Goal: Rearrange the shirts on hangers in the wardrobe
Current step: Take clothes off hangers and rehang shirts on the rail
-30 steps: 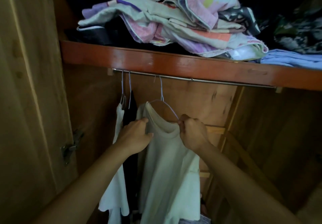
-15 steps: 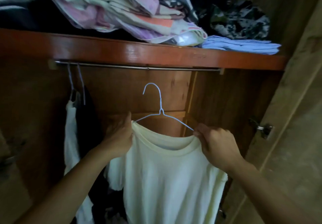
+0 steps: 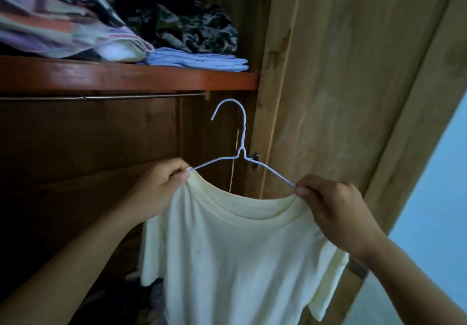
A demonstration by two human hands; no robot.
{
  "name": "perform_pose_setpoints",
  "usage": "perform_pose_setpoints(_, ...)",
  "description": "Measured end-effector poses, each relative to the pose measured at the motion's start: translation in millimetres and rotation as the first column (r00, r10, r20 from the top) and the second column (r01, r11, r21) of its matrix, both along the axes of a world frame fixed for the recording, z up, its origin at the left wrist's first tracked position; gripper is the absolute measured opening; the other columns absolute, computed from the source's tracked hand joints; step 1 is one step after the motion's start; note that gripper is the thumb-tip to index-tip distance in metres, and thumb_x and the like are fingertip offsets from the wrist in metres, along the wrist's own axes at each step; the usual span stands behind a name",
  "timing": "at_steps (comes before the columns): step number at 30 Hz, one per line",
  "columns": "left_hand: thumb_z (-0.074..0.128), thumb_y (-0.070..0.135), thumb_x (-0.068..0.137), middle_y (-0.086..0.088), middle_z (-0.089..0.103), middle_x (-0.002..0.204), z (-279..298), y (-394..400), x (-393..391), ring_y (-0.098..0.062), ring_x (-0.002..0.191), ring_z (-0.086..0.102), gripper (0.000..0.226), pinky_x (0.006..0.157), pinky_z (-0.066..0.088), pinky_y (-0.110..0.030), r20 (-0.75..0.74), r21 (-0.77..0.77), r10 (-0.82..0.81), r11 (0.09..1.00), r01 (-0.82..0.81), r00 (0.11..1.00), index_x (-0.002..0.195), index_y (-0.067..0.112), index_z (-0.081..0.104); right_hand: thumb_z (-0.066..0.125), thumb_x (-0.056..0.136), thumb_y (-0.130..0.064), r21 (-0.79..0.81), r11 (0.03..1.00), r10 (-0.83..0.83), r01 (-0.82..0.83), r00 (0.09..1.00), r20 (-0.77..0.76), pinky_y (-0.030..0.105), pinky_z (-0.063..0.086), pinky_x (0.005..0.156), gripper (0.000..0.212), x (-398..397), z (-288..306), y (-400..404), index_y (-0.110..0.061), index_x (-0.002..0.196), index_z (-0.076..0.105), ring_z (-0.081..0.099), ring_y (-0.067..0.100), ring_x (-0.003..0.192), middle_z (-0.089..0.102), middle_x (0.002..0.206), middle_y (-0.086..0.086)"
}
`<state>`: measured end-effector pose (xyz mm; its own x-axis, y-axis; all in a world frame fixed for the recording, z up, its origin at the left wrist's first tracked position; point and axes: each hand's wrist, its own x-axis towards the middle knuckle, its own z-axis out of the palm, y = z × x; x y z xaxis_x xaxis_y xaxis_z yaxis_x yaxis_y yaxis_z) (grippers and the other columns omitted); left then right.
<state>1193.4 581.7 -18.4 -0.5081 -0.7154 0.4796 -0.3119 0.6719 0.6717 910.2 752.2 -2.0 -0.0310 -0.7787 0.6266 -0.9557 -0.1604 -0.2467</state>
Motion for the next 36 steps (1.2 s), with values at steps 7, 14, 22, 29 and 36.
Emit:
perform_pose_setpoints(7,0.052,0.027,0.088,-0.009,0.068,0.087,25.5,43.9,-89.6,-0.006,0.08,0.059,0.025,0.073,0.043,-0.025,-0.155,-0.008,-0.233,0.972,0.234,0.96,0.097,0.013,0.07,0.06,0.095,-0.017,-0.04,0.984,-0.168,0.171,0.983,0.079,0.023,0.042,0.058,0.023,-52.0,21.4,92.2,-0.024,0.073,0.063,0.054,0.013,0.06,0.055,0.058,-0.011)
perform_pose_setpoints(14,0.055,0.026,0.089,-0.005,0.066,0.076,31.4,72.0,-184.5,-0.001,0.07,0.053,0.02,0.064,0.039,-0.016,-0.134,-0.032,-0.523,0.851,0.524,0.842,0.091,0.015,0.071,0.058,0.096,-0.018,0.026,0.894,-0.447,0.447,0.89,0.088,0.026,0.043,0.06,0.023,-88.6,26.9,181.3,-0.025,0.074,0.061,0.051,0.019,0.061,0.057,0.058,-0.002)
perform_pose_setpoints(22,0.057,0.035,0.089,-0.004,0.063,0.074,18.1,113.8,-279.7,-0.006,0.069,0.052,0.017,0.064,0.04,-0.025,-0.141,0.009,-0.821,0.558,0.83,0.553,0.089,0.022,0.068,0.061,0.094,-0.02,0.045,0.632,-0.774,0.774,0.626,0.097,0.025,0.04,0.058,0.022,-63.2,24.0,274.4,-0.021,0.072,0.061,0.052,0.014,0.059,0.053,0.052,-0.005)
perform_pose_setpoints(29,0.057,0.055,0.082,-0.012,0.068,0.08,5.9,154.3,-312.3,-0.015,0.07,0.054,0.03,0.067,0.041,-0.033,-0.115,0.007,-0.947,0.302,0.953,0.301,0.091,0.029,0.07,0.062,0.093,-0.025,0.045,0.331,-0.939,0.943,0.324,0.112,0.025,0.042,0.056,0.015,4.9,5.3,324.1,-0.029,0.078,0.063,0.056,0.008,0.063,0.058,0.056,-0.008)
perform_pose_setpoints(36,0.057,0.043,0.086,0.003,0.071,0.078,-15.6,213.6,-315.1,-0.021,0.074,0.065,0.016,0.069,0.049,-0.032,-0.023,-0.011,-0.992,0.123,0.992,0.123,0.09,0.033,0.069,0.061,0.092,-0.023,0.121,0.041,-0.993,0.992,0.027,0.112,0.039,0.051,0.067,0.013,91.7,-21.3,360.5,-0.031,0.083,0.066,0.06,0.008,0.068,0.066,0.069,-0.009)
